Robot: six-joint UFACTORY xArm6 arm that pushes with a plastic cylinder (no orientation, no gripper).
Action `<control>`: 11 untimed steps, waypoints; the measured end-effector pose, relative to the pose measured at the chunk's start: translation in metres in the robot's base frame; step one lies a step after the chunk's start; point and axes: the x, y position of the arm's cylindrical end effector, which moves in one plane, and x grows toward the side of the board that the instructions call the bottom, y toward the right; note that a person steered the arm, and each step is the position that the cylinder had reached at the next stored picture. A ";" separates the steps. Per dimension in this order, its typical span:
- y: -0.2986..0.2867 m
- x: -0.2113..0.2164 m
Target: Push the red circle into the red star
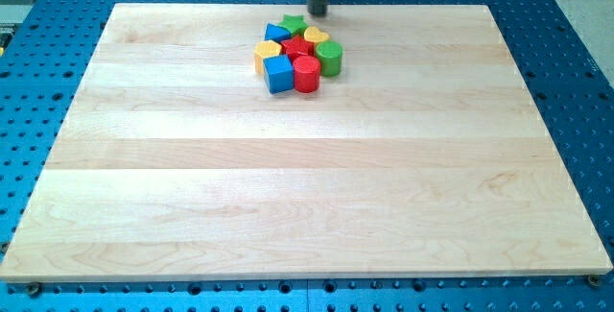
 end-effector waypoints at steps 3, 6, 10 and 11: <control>0.031 0.108; -0.048 0.174; -0.131 0.163; -0.132 0.144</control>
